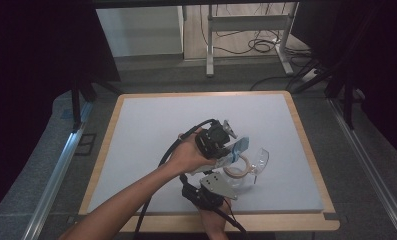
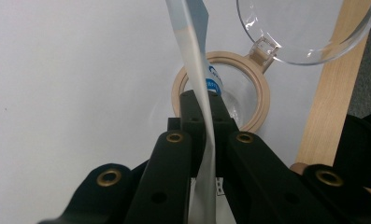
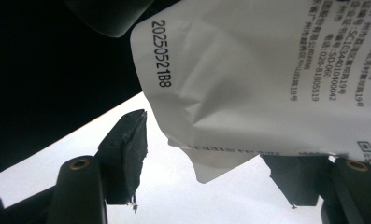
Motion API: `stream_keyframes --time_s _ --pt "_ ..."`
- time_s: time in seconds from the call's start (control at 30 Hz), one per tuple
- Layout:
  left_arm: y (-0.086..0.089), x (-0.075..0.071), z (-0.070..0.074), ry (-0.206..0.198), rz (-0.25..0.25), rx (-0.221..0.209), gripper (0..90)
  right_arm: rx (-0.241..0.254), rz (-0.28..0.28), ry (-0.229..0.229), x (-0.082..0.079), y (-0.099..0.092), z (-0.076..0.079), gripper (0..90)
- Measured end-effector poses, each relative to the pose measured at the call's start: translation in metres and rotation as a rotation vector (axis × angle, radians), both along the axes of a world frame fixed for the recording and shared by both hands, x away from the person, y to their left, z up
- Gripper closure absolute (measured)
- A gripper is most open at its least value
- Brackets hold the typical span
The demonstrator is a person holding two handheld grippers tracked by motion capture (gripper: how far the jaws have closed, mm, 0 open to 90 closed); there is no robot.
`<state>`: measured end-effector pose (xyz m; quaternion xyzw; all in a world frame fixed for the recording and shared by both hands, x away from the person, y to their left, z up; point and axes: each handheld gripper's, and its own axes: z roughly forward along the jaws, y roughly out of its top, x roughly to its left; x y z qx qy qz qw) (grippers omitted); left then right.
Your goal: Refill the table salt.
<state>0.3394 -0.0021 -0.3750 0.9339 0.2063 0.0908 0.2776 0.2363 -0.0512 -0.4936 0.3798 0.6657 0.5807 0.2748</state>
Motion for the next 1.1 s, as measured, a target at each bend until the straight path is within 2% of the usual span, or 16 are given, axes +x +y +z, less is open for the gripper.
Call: stream_keyframes --time_s 0.27,0.4,0.53,0.63,0.77,0.83,0.9,1.1 --pt "-0.0023 -0.0005 0.0036 -0.006 -0.009 0.013 89.5 0.014 -0.001 0.003 0.0014 -0.0002 0.002 33.8" --pt "-0.001 -0.0008 0.004 0.007 -0.007 0.011 89.6 0.017 0.007 0.006 0.0009 -0.0005 -0.0003 34.3" --pt "0.0016 0.0002 0.0032 0.013 -0.008 0.003 89.5 0.009 0.011 -0.001 -0.0007 -0.0042 -0.0047 42.1" --pt "0.0017 0.0003 0.0026 0.016 -0.011 0.006 89.6 -0.016 0.021 -0.008 -0.0011 -0.0066 -0.0066 44.3" --pt "0.0016 0.0006 0.0038 0.015 -0.012 0.009 89.5 -0.078 0.032 -0.047 -0.0016 -0.0063 -0.0076 44.3" --pt "0.0021 0.0011 0.0044 0.024 -0.012 0.002 89.5 -0.085 0.038 -0.05 -0.002 -0.0056 -0.0075 44.3" --pt "0.0022 0.0011 0.0046 0.024 -0.012 0.002 89.5 -0.12 0.036 -0.074 -0.0022 -0.005 -0.0073 44.3" --pt "0.0026 0.001 0.0056 0.014 -0.01 -0.001 89.6 -0.16 0.03 -0.113 -0.0033 -0.0032 -0.0054 44.3"
